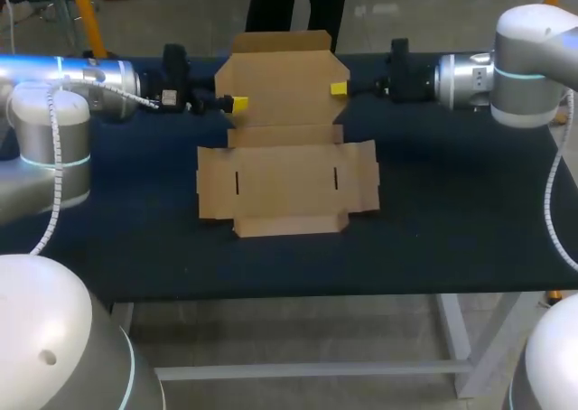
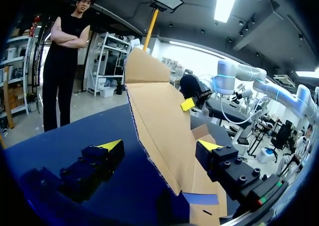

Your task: Assemble the packaging by folding the flat box into shape, placing the metal phone stand inside, and closing the box properly

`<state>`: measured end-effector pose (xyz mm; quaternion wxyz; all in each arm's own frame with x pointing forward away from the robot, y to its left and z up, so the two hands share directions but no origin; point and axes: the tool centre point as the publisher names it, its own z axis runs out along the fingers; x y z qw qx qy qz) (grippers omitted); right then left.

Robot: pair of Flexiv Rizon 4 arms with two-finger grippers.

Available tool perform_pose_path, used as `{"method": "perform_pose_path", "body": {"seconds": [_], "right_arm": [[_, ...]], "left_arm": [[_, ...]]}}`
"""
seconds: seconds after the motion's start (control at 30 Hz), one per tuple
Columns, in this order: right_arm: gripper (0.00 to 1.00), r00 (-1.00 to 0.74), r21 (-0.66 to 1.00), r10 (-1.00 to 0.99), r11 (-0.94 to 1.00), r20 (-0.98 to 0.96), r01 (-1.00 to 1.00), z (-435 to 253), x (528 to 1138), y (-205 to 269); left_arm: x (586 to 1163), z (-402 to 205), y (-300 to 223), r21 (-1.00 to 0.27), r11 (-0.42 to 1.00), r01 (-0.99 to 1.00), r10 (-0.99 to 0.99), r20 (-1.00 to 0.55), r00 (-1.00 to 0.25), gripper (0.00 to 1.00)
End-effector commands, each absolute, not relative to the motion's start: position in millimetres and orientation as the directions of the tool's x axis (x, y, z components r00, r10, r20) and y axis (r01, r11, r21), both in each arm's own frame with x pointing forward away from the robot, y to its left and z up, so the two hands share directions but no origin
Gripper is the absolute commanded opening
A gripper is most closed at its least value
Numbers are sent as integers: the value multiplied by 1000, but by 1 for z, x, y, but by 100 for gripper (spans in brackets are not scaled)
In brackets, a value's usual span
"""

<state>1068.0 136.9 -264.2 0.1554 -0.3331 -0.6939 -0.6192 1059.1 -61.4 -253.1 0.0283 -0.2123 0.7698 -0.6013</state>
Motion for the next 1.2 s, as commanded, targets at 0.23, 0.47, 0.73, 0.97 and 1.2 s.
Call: {"method": "perform_pose_path", "body": {"seconds": [0.23, 0.47, 0.73, 0.97, 1.2], "right_arm": [[0, -749, 773, 250, 6, 613, 635, -262, 1069, 140], [0, -761, 785, 247, 2, 600, 620, -258, 1069, 142], [0, -768, 791, 240, 2, 593, 611, -255, 1070, 144], [0, -773, 795, 237, 2, 588, 606, -254, 1070, 145], [0, -776, 798, 235, 2, 585, 602, -253, 1070, 145]], "left_arm": [[1069, -251, -71, -949, 162, -272, -280, 220, -934, 95], [1073, -249, -79, -952, 151, -265, -258, 220, -941, 84], [1073, -246, -84, -956, 142, -255, -237, 218, -947, 69], [1073, -245, -86, -958, 138, -251, -227, 216, -950, 55], [1073, -244, -87, -960, 133, -248, -218, 216, -952, 48]]}}
